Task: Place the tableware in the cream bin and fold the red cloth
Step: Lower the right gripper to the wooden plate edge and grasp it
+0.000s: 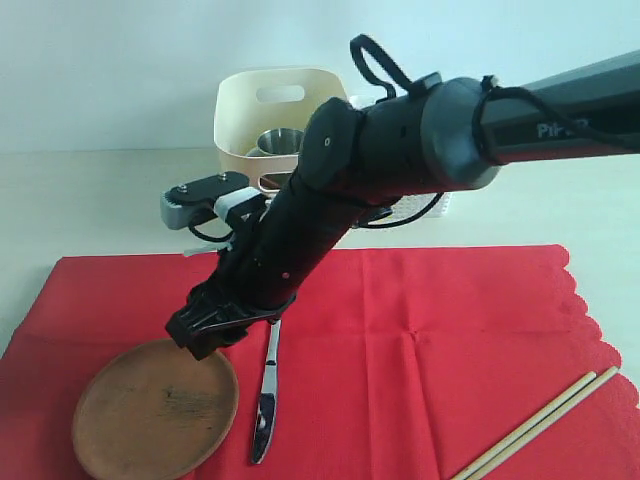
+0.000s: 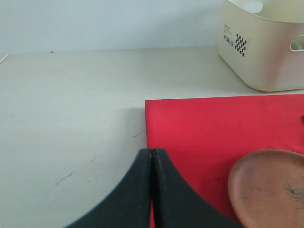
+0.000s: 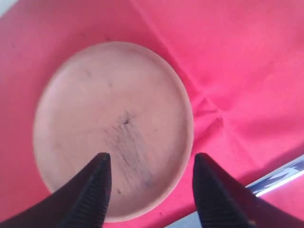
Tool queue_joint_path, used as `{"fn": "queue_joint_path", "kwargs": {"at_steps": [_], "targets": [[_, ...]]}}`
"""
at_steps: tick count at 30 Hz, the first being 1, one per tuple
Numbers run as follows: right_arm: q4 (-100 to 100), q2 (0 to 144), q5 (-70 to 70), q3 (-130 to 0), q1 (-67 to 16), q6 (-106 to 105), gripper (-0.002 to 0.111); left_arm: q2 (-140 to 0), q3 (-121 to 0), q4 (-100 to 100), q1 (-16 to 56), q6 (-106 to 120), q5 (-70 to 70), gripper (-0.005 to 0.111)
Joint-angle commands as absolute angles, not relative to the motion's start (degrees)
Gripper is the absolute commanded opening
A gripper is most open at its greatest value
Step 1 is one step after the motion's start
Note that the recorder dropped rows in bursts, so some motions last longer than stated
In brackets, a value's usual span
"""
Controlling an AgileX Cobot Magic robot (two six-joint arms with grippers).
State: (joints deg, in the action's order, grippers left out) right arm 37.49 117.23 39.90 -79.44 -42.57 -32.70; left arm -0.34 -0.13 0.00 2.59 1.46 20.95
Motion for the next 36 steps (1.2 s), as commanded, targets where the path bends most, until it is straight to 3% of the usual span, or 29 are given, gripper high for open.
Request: {"fn": "queue_joint_path", "kwargs": {"at_steps": [1,36], "targets": [[37.4,120.0,37.9,-79.1,-42.6,-33.3,0.051,0.0,0.0,-0.6,2.6,1.5,20.5,0.000],[47.1,125.0,38.2,-79.1,-42.6,-37.5,0.050,0.0,0.0,-0.6,2.6,1.5,20.5,0.000]]}}
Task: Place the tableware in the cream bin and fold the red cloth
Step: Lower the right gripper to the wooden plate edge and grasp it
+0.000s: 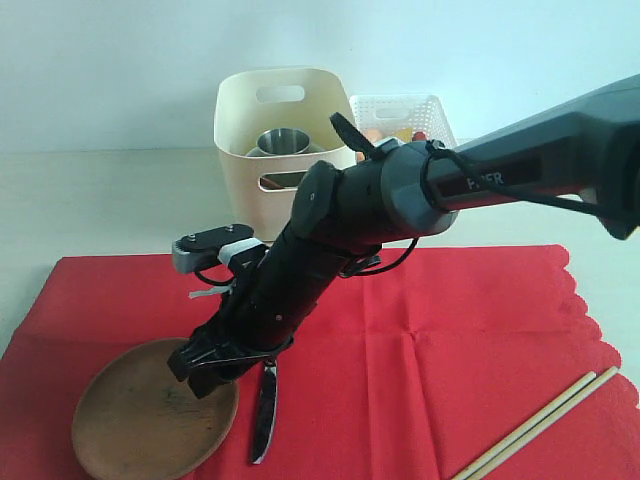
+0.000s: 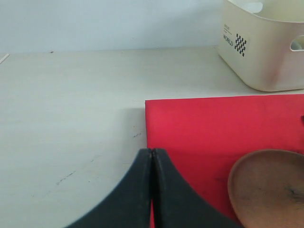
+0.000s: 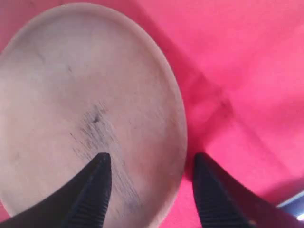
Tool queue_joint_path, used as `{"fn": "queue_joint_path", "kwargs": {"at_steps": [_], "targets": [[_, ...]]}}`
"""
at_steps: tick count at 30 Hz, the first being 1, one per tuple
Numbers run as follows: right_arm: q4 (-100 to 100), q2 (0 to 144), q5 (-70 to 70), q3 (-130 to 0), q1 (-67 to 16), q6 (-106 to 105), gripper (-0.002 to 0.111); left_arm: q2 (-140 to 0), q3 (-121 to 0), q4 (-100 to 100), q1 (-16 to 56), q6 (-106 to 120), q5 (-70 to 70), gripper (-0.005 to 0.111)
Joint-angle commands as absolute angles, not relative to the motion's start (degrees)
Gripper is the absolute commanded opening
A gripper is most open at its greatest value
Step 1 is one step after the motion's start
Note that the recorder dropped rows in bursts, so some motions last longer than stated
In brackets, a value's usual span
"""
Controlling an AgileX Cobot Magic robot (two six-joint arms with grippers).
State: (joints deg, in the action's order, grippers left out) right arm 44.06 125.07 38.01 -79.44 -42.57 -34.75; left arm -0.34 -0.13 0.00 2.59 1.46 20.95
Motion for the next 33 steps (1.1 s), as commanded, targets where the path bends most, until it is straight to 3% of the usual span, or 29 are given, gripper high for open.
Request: {"fn": "queue_joint_path", "kwargs": {"at_steps": [1,8,12,18,26,33], "targets": [[47.3,125.0,38.2,-79.1,-42.6,-37.6,0.048,0.0,0.0,-0.6,2.6,1.5,20.5,0.000],[46.4,125.0,38.2,-79.1,-42.6,-37.8,0.016,0.0,0.0,-0.6,2.6,1.5,20.5,0.000],[46.4,125.6,38.5,-79.1,-42.6,-37.8,0.008,0.0,0.0,-0.6,2.6,1.5,20.5,0.000],[46.3,127.1,40.7,-79.1,-42.6,-37.8,0.011,0.0,0.0,-0.6,2.6,1.5,20.5,0.000],[46.6,127.4,40.8,-79.1,-42.6,-37.8,0.038,0.0,0.0,-0.6,2.6,1.5,20.5,0.000],[46.9,127.8,43.6,-79.1,-42.6,-37.8,0.037,0.0,0.0,-0.6,2.6,1.5,20.5,0.000]]}}
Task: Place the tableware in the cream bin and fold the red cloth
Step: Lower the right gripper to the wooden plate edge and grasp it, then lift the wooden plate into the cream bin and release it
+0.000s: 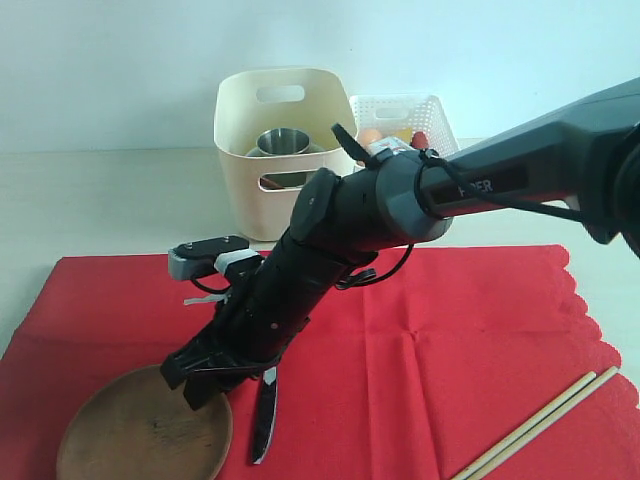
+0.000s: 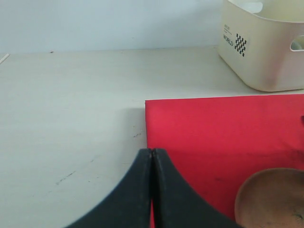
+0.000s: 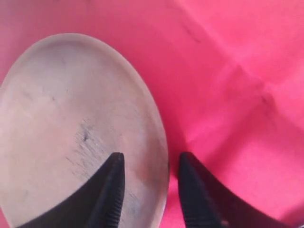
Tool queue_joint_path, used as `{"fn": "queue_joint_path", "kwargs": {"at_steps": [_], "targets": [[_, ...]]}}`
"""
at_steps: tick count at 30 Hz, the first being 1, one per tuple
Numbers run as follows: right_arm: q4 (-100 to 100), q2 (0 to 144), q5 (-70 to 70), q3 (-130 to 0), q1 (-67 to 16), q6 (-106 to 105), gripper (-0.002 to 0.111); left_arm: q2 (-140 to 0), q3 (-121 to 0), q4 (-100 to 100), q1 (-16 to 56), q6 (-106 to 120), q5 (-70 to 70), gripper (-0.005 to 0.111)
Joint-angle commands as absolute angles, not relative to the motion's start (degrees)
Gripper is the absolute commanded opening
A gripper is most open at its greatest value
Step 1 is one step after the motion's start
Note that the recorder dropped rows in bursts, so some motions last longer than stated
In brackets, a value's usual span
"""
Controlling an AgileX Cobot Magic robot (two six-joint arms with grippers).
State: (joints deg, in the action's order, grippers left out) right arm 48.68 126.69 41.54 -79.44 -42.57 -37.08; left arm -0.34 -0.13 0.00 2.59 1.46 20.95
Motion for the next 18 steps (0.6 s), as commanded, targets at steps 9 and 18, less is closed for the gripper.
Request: {"fn": "queue_joint_path", "kwargs": {"at_steps": [9,18], "targets": [[46.7,128.8,42.2,-79.1,-42.6,-37.8,0.000,0.0,0.0,-0.6,2.6,1.5,20.5,0.000],[46.0,122.6,43.1,-79.1,-42.6,-38.4,0.000,0.0,0.0,-0.6,2.6,1.5,20.5,0.000]]}}
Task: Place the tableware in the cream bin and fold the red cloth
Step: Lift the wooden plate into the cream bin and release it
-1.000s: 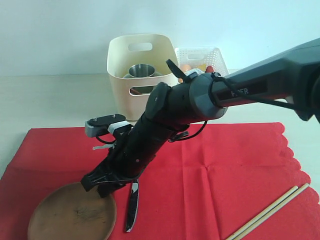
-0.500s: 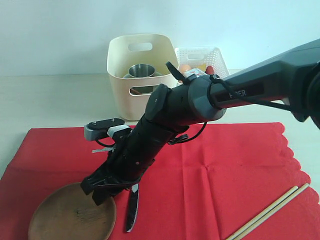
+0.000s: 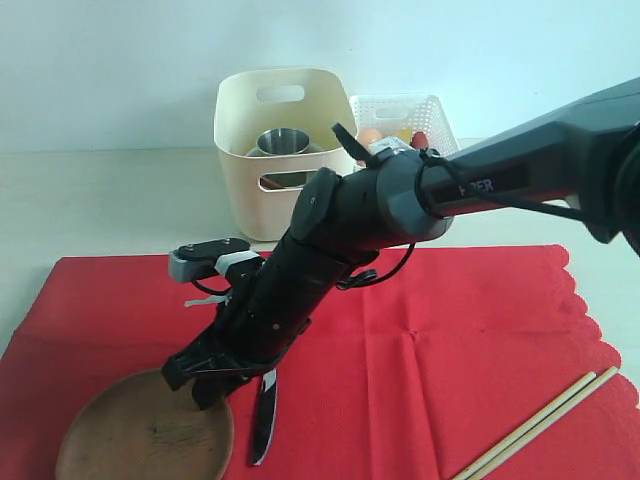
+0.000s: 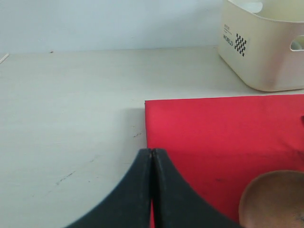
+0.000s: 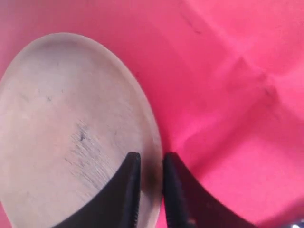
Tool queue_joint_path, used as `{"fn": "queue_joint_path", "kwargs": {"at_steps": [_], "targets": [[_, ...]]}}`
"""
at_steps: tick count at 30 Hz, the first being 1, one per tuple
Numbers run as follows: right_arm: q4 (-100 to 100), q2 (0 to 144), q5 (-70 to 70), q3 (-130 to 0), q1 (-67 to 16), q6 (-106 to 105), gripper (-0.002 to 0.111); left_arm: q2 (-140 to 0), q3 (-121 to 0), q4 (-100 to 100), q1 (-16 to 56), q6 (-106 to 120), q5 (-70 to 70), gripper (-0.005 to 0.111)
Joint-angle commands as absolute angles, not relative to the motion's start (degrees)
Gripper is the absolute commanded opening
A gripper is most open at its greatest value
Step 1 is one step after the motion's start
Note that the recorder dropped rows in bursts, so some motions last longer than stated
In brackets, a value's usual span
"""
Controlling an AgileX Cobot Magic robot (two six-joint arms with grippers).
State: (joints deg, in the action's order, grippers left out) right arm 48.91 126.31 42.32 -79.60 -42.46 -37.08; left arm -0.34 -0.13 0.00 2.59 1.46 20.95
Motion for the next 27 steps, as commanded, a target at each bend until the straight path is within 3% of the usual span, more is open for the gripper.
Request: {"fn": "queue_joint_path", "kwargs": {"at_steps": [1,16,27], "targets": [[46.0,121.1,43.2,-79.1,-42.5,-38.5,0.000,0.0,0.0,-0.6,2.6,1.5,20.5,0.000],[40.2,101.5,39.0,-79.1,-35.7,-34.5,0.000,0.0,0.0,-0.6,2.6,1.5,20.5,0.000],[40.5,98.0,29.4,-79.2,-27.6,-32.8,0.000,0.0,0.0,-0.6,2.6,1.5,20.5,0.000]]}}
